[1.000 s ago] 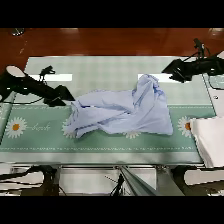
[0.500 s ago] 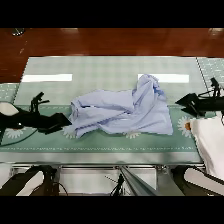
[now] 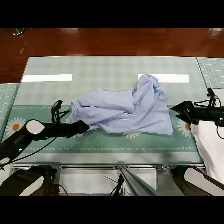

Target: Fold the shirts.

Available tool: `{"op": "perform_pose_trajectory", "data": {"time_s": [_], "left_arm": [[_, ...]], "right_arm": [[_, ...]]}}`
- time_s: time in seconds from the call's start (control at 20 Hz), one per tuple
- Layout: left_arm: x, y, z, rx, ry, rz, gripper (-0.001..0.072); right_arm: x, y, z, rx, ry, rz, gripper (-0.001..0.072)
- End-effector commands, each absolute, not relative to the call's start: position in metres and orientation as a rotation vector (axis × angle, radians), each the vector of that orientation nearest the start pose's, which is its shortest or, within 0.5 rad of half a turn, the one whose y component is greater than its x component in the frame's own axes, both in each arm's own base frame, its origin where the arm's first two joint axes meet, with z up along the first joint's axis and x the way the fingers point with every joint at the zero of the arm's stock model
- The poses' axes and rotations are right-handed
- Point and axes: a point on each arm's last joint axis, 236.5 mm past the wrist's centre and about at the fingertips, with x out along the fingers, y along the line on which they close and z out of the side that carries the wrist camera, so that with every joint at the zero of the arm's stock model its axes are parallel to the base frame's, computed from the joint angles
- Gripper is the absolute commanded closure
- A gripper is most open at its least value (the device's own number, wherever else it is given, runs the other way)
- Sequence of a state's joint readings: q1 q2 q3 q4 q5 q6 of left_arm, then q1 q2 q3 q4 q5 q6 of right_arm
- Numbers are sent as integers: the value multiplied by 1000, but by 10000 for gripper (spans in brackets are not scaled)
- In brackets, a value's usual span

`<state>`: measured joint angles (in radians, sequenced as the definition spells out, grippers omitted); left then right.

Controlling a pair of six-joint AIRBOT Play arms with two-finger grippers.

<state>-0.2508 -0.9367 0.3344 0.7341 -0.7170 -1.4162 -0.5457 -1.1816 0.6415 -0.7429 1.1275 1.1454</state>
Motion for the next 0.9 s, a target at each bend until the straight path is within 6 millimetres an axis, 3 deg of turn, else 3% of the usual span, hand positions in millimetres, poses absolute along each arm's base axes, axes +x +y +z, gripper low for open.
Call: {"op": "perform_pose_trajectory", "data": {"time_s": [0.0,0.05,0.15,0.25,0.5,0.65,0.8,0.85], "left_arm": [[235,-194,-96,-603,1246,-330,620],[229,-198,-99,-591,1270,-344,684],[229,-199,-99,-590,1275,-348,685],[231,-200,-97,-592,1269,-351,685],[226,-202,-97,-591,1291,-361,685],[222,-203,-97,-591,1304,-368,684],[224,-204,-95,-591,1302,-373,684],[228,-206,-91,-594,1293,-380,684]], "right_arm": [[297,0,-59,895,1241,137,91],[289,-1,-64,883,1279,120,91],[264,0,-80,863,1401,70,91],[247,16,-88,822,1496,105,91],[259,72,-93,789,1523,227,91],[270,92,-94,794,1497,254,131],[270,99,-91,765,1491,303,688],[272,101,-85,756,1490,326,688]]}}
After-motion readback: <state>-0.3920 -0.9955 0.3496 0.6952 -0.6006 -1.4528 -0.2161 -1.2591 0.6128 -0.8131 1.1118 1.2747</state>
